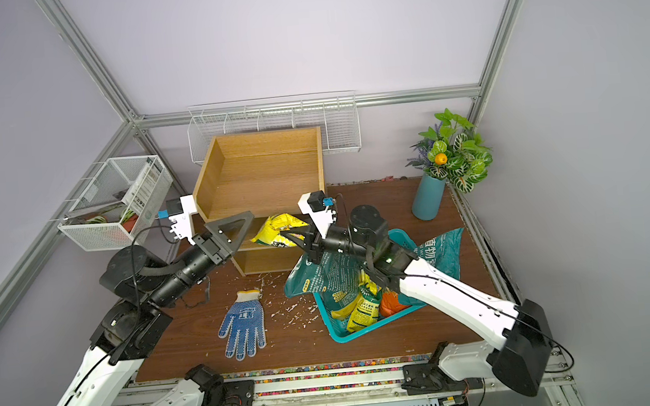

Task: Take down the fertilizer bag from the shelf
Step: Place the fertilizer bag in the storage box.

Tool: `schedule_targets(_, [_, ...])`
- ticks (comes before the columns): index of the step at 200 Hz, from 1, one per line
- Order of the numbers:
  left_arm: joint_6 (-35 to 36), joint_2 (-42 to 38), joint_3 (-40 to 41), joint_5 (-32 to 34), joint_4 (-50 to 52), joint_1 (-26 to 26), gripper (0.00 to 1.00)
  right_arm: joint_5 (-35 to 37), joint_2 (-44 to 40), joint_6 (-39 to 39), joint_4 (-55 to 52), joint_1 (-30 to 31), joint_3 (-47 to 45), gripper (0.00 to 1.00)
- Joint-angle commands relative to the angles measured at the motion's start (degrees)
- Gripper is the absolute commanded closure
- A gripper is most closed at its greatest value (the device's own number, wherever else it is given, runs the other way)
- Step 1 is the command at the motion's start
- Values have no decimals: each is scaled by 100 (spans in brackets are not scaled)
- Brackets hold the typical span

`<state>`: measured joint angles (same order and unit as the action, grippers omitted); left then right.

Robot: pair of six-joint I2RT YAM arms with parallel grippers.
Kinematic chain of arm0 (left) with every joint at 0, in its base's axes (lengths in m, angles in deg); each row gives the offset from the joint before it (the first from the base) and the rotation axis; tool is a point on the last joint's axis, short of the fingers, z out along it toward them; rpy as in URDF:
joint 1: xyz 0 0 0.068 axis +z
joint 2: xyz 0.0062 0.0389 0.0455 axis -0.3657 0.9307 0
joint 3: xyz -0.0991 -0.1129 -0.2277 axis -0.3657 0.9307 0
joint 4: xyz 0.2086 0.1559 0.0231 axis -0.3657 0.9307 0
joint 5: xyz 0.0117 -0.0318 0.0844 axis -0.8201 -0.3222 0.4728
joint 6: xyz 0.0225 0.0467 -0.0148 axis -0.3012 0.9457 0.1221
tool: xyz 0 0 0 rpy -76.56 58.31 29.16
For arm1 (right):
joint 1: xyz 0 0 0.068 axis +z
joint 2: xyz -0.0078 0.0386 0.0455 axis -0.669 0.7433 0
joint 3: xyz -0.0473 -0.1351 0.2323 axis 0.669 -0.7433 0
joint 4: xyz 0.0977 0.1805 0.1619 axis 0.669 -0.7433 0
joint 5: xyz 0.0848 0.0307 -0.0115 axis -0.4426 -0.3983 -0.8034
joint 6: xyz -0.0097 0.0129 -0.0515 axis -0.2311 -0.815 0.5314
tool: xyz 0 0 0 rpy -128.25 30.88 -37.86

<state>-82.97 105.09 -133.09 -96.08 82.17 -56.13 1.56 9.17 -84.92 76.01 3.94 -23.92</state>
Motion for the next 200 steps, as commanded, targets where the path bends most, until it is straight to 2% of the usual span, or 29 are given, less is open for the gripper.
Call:
schedule_targets(1, [810,-202,45,1029,377,5,0,736,-905,13,-700,-5,-3,100])
schedule_targets(17, [1145,-217,109,1336,561,5,0,1367,-1387,-86,-1876,-1,176,100])
schedule_targets(32, [1262,-166,217,1404,674,4,0,2294,-1773,-233,-2962,3,416,100])
schedule_targets(61, [1025,112,640,1079,448,5,0,4924,-2188,-459,-4462,-20,398,100])
schedule_targets(71, [867,233,725,920,334,0,0,5398,-2147,-623,-4965,-83,422,100])
schedule_targets(85, [678,394,799,698,162,5,0,5292,-2021,-930,-5412,-115,404,100])
schedule_targets(124, [562,467,874,609,59,5,0,3831,-1787,-1715,-5207,-120,-251,98])
schedule_targets(142, [572,376,960,674,112,5,0,4090,-1571,-1910,-5124,-151,-473,99])
schedule_targets(165, [607,263,1028,748,201,5,0,4508,-1263,-1958,-5032,-497,-381,100])
schedule_targets(184, [668,193,1010,799,335,5,0,4441,-1095,-2251,-4591,-872,-409,100])
schedule_targets(200, [663,115,1052,887,376,5,0,4476,-847,-2740,-4303,-940,-445,100])
